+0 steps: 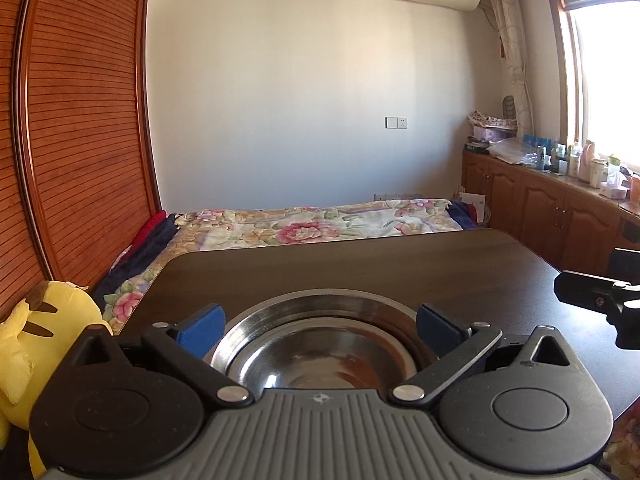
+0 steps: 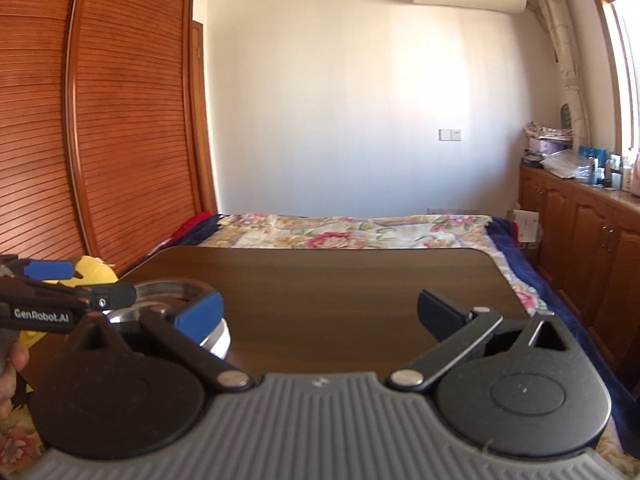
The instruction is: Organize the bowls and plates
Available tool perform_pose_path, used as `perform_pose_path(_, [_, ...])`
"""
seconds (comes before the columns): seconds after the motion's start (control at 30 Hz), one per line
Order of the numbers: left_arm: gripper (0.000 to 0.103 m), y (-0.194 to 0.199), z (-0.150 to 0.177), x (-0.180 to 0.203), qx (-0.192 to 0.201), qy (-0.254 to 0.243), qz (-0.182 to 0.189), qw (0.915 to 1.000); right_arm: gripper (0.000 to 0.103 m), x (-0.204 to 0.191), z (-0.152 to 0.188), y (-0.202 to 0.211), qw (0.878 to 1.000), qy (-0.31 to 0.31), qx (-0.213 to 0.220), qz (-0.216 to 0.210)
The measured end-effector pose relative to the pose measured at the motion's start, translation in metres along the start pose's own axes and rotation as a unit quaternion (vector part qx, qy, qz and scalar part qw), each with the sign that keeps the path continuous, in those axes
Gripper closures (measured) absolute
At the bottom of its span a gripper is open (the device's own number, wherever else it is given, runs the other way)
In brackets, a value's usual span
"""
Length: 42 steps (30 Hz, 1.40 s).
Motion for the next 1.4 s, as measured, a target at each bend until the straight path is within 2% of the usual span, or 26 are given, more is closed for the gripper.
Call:
perform_pose_path(0.3, [0.001,0.011,0.003,0.011,0.01,-0.014,0.006,0.9998,0.0,0.005,0.003,0.006,0.999,0.0,0.004,0.032])
perform_pose_path(0.7, [0.001,0.008,0.021,0.004,-0.003,-0.009,-0.008,0.9999,0.0,0.008,0.018,0.001,0.999,0.004,-0.006,0.052])
perform_pose_path(0.97, [0.001,0.001,0.034,-0.008,-0.017,0.002,-0.024,0.9996,0.0,0.009,0.027,-0.004,0.999,0.0,-0.02,0.049])
perform_pose_path(1.4, [0.001,-0.002,0.04,-0.013,-0.023,0.007,-0.026,0.9994,0.0,0.009,0.029,-0.006,0.999,0.001,-0.023,0.045])
Point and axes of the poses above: each gripper's, at about its wrist camera, not at the fingertips, and y roughly against the way its jaws point, x to its right, z to its underside, the point moved 3 cm from there along -y, roughly the way its jaws point, and after that the axes turned 7 degrees about -x, right-handed, at the moved point
